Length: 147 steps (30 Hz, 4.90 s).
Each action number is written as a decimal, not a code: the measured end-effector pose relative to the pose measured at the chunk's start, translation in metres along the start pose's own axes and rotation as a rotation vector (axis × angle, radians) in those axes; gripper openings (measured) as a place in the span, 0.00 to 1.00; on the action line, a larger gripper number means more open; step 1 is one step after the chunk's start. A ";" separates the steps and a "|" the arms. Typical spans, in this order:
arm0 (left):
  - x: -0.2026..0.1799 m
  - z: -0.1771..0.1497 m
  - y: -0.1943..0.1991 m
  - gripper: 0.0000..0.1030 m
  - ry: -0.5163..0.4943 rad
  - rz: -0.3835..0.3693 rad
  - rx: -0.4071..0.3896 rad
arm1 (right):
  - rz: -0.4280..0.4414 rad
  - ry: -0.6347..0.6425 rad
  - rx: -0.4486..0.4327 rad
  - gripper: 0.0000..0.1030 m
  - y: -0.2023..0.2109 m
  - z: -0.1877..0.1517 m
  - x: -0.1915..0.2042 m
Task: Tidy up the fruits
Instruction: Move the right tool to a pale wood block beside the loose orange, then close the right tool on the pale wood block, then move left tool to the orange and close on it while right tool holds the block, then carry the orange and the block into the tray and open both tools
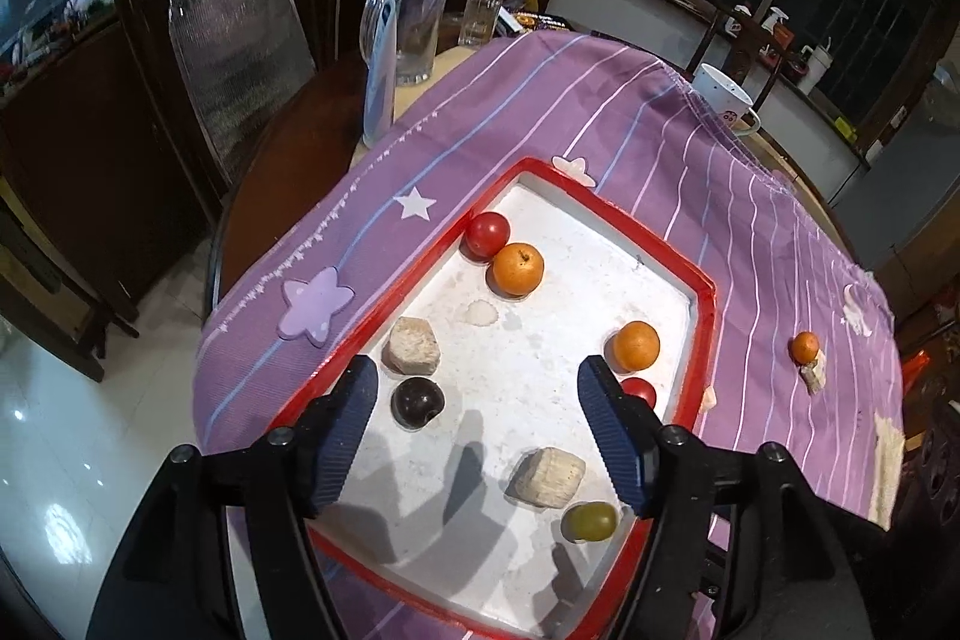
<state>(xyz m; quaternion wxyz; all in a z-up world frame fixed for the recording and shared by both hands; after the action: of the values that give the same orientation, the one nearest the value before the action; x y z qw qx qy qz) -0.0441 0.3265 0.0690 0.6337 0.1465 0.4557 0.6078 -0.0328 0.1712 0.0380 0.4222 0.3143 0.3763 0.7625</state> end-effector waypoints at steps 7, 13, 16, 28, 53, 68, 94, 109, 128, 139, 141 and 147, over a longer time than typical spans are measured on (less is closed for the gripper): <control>-0.031 -0.004 0.014 0.72 -0.109 0.036 -0.019 | -0.022 -0.052 -0.045 0.51 0.021 -0.003 -0.019; -0.057 -0.011 0.018 0.72 -0.146 0.023 -0.016 | -0.042 -0.132 -0.050 0.52 0.035 -0.013 -0.050; -0.066 -0.015 0.018 0.72 -0.148 0.020 -0.012 | -0.054 -0.152 -0.044 0.52 0.039 -0.021 -0.062; -0.069 -0.038 0.017 0.72 -0.098 -0.005 -0.003 | -0.166 -0.183 -0.023 0.52 0.042 -0.041 -0.116; -0.034 -0.063 -0.009 0.72 -0.050 0.032 0.109 | -0.261 0.153 -0.036 0.36 -0.055 0.018 -0.088; -0.105 -0.047 -0.057 0.72 -0.145 -0.109 0.171 | -0.233 -0.172 -0.033 0.26 0.002 -0.014 -0.177; -0.279 -0.017 -0.256 0.69 -0.252 -0.329 0.389 | -0.368 -0.385 -0.005 0.27 0.058 -0.095 -0.301; -0.205 -0.060 -0.181 0.59 -0.289 -0.216 0.358 | -0.311 -0.487 -0.019 0.28 0.071 -0.108 -0.324; -0.252 -0.039 -0.234 0.65 -0.558 -0.137 0.304 | -0.365 -0.376 -0.025 0.36 0.071 -0.113 -0.308; -0.244 -0.046 -0.216 0.29 -0.526 -0.160 0.304 | -0.389 -0.419 0.015 0.28 0.062 -0.117 -0.314; -0.238 -0.046 -0.207 0.29 -0.493 -0.169 0.297 | -0.380 -0.425 0.008 0.28 0.064 -0.116 -0.311; -0.205 -0.041 -0.156 0.29 -0.354 -0.227 0.239 | -0.364 -0.379 -0.020 0.28 0.071 -0.101 -0.287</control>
<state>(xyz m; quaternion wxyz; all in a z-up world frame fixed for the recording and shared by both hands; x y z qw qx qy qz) 0.0552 0.0919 0.0135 0.7462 0.2724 0.4196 0.4392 -0.0144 -0.1381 -0.0017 0.6185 0.3743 0.3334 0.6052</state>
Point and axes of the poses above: each gripper's, at about its wrist camera, not at the fingertips, and y roughly against the way its jaws point, x to its left, z to its top, the point moved 4 cm from there along -y, roughly the way its jaws point, and after that the axes turned 14 degrees about -z, right-handed, at the moved point
